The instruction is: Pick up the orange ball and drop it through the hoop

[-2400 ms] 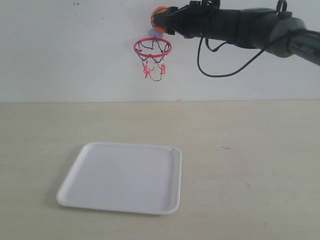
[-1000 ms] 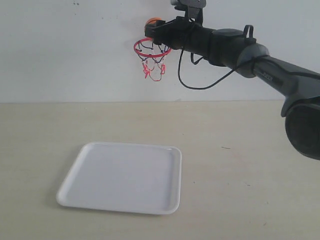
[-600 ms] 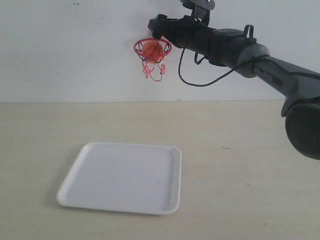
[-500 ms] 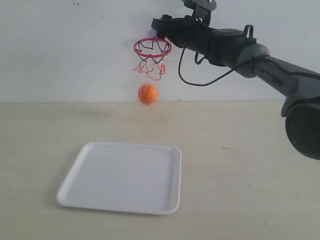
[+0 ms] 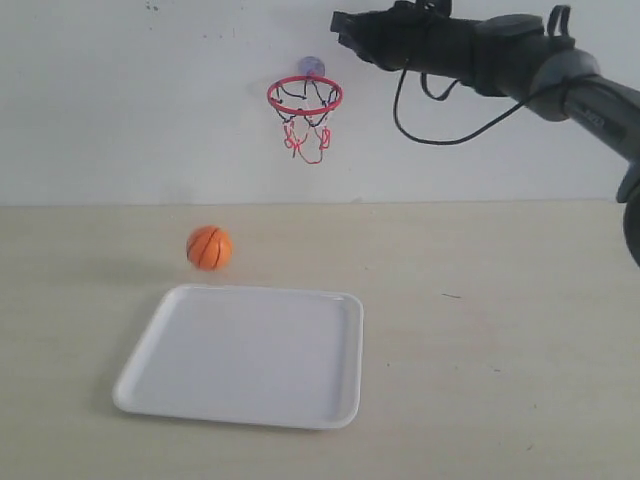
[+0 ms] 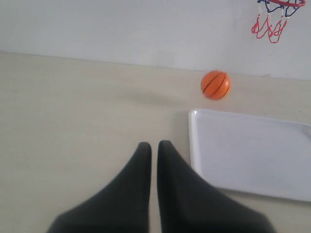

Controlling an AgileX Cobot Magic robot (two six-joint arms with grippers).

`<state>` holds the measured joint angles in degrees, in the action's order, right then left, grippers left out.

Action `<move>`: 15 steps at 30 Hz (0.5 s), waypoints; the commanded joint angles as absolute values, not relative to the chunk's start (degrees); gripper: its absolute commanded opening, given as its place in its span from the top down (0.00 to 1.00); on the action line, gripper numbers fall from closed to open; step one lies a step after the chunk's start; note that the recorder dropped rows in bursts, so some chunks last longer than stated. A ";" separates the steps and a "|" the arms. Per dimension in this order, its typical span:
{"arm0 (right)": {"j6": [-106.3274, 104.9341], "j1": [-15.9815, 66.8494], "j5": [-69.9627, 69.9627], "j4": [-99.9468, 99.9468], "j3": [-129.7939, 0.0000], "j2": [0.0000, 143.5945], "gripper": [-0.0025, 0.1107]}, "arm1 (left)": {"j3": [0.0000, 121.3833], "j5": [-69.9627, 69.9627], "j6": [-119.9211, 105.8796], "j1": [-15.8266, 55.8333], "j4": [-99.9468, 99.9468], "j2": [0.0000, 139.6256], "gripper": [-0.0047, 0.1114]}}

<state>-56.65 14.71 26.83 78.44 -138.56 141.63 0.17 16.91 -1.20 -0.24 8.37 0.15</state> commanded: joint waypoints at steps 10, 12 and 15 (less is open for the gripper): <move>-29.96 0.11 69.96 51.42 -138.94 134.78 0.98 | 0.00 16.92 -0.83 0.00 7.91 0.00 0.92; -24.33 -1.11 69.96 50.38 -136.72 132.31 0.98 | 0.00 16.92 -0.83 0.00 7.91 0.00 0.92; -22.85 -1.55 69.96 47.54 -128.84 126.47 0.98 | 0.00 16.92 -0.83 0.00 7.91 0.00 0.92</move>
